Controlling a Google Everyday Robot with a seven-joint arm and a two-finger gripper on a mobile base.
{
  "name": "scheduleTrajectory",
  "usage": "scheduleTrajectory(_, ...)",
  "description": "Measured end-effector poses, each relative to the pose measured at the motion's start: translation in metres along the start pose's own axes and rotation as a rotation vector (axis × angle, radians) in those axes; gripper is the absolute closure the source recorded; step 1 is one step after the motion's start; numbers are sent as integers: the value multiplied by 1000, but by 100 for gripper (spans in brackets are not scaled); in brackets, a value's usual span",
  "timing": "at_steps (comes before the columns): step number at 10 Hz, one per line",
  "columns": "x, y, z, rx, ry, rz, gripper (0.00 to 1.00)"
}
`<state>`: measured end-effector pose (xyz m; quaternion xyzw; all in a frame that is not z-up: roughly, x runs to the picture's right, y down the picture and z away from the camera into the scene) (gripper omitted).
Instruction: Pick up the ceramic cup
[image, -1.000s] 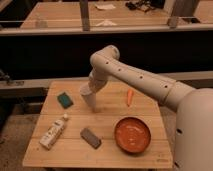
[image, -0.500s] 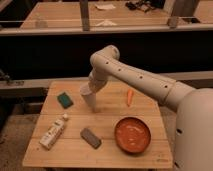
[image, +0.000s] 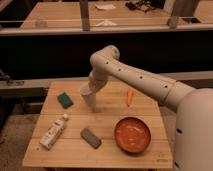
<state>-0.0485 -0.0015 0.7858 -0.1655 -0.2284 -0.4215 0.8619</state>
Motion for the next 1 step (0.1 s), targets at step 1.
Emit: scheduleTrajectory(1, 0, 0, 0, 0, 0, 0, 86)
